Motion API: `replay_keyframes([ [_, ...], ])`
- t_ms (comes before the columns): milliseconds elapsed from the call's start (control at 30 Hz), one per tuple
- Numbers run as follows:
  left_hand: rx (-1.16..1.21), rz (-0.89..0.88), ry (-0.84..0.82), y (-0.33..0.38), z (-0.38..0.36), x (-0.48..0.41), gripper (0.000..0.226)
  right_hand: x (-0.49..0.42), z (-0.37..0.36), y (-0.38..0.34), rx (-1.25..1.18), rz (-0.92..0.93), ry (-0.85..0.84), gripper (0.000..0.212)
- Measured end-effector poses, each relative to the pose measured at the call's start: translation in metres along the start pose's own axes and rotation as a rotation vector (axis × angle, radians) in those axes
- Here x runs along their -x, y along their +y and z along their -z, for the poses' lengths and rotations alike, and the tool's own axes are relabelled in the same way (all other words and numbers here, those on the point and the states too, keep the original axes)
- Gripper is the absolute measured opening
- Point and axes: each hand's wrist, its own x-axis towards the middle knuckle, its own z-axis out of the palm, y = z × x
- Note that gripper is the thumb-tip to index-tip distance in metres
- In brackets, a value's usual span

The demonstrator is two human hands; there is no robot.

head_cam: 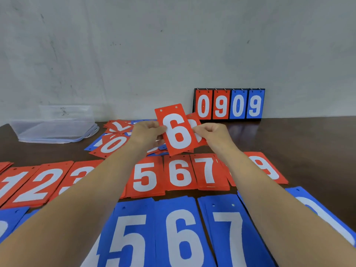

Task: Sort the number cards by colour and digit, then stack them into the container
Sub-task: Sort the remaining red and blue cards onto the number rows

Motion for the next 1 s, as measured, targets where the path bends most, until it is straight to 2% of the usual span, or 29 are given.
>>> replay_keyframes([
  [67,0.003,0.005,-0.021,0.001,-0.001,0.001,0.008,0.002,0.016,0.004,0.026,-0.005,0.058,0.008],
  [300,-0.159,0.133,0.001,-0.014,0.007,0.002,0.027,0.026,0.067,0.017,0.115,-0.18,0.238,0.044],
  [433,-0.264,0.213,-0.031,-0.02,0.004,0.009,0.014,0.038,0.087,0.033,0.106,-0.279,0.308,0.036],
  [667,-0.388,0.242,-0.03,-0.028,-0.007,0.015,0.014,0.038,0.096,0.063,0.122,-0.315,0.361,0.042],
  [767,-0.583,0.179,-0.032,-0.035,-0.011,0.013,0.015,0.034,0.094,0.07,0.269,-0.311,0.333,0.045],
  [900,-0.923,0.017,-0.054,-0.044,-0.013,0.011,0.023,0.037,0.087,0.078,0.6,-0.279,0.259,0.053],
  [1000,-1.068,-0.026,-0.061,-0.048,-0.015,0.011,0.028,0.038,0.084,0.076,0.804,-0.266,0.223,0.055],
])
